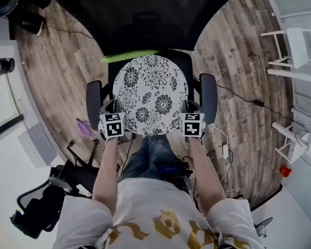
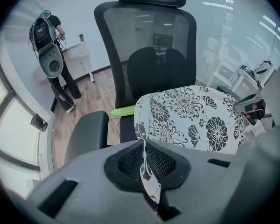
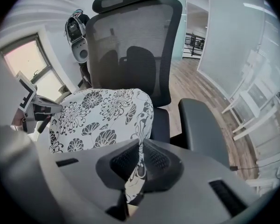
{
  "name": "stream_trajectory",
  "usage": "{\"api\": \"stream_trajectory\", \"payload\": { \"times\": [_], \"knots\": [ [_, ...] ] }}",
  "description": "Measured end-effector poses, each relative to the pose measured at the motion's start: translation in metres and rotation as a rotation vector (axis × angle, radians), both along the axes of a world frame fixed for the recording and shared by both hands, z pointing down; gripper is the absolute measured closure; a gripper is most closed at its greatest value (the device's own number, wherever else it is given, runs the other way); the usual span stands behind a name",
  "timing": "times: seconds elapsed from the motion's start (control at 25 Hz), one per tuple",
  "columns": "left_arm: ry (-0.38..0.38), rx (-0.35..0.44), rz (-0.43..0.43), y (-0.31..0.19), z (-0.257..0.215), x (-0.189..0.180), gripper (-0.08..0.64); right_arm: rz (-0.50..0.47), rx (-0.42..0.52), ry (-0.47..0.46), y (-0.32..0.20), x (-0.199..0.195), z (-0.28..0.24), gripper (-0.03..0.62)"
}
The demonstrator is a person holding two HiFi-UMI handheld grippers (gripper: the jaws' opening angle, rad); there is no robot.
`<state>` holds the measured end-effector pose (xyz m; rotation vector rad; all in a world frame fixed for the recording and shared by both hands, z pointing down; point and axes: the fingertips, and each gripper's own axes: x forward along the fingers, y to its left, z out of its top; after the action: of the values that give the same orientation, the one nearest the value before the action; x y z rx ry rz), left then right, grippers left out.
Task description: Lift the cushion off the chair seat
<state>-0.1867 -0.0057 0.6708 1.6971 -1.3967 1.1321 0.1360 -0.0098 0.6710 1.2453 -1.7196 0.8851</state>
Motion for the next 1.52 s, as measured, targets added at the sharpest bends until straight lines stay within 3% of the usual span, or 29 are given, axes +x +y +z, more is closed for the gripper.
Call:
{"api": "stream_trajectory", "payload": {
  "times": [0.6, 0.8, 1.08, 1.52],
  "knots": [
    [0.054, 0.083, 0.029, -0.007, -0.070, 0.006, 0.545, 0.022, 0.089, -0.019, 0.025, -0.003, -0.068, 0.572],
    [0.100, 0.111, 0.000, -0.005, -0.101, 0.002, 0.545, 0.025, 0.136, -0.024, 0.037, -0.004, -0.092, 0.572],
    [0.169, 0.167, 0.078, 0.000, -0.140, 0.008, 0.545, 0.052, 0.225, -0.031, 0.040, -0.005, -0.132, 0.572],
    [0.204, 0.247, 0.084, 0.012, -0.204, 0.000, 0.545, 0.069, 0.281, -0.116, 0.050, -0.008, -0.189, 0.572]
  ]
}}
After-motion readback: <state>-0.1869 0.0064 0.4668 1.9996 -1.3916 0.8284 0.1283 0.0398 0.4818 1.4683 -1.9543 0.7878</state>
